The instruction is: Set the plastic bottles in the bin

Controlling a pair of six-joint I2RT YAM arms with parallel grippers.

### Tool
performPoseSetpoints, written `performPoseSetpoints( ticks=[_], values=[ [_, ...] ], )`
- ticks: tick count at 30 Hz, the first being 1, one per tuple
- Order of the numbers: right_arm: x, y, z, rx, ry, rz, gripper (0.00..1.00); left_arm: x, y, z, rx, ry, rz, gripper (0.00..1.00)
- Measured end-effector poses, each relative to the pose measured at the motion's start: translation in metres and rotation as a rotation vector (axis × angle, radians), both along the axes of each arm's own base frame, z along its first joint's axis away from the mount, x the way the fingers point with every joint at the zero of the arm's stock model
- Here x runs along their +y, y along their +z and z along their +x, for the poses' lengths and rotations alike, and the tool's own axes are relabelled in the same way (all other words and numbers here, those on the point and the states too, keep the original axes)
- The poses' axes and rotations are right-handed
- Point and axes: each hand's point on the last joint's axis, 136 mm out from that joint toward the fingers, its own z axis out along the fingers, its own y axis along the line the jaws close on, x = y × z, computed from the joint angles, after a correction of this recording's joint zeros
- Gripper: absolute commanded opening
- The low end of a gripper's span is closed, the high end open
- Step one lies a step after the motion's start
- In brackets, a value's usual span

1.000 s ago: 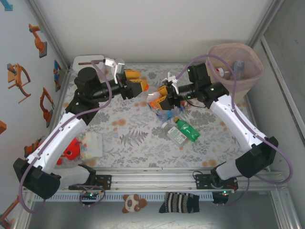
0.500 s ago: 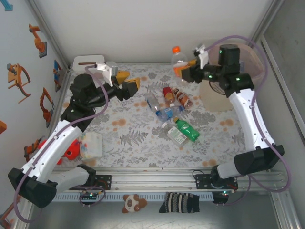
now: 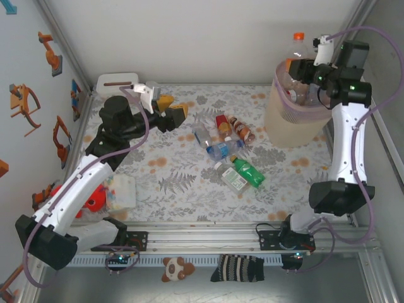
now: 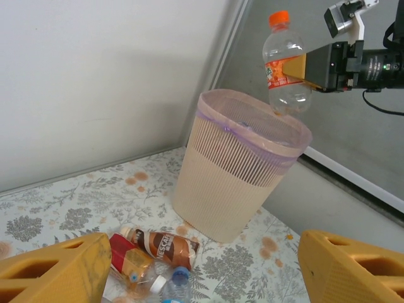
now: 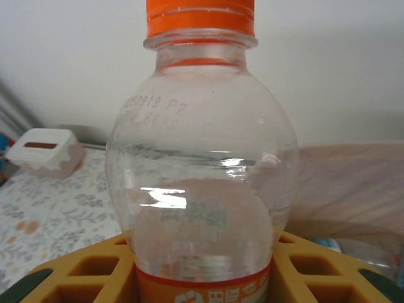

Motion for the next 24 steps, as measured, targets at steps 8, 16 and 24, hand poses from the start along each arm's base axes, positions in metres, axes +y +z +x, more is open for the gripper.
performPoseSetpoints(
  ticks=[8, 16, 24],
  values=[
    [-0.06, -0.043, 0.025, 0.156, -0.172, -0.083, 0.41, -0.004, -0.013, 0.005, 0.029, -0.008, 0.008, 0.77],
    [-0.086, -0.12, 0.042, 0.384, -0.225, -0.169, 0.4, -0.005, -0.02, 0.008, 0.05, -0.012, 0.002, 0.77],
    [-0.092, -0.18, 0.038, 0.574, -0.202, -0.209, 0.4, -0.009, -0.025, 0.014, 0.077, -0.011, -0.014, 0.76]
  ],
)
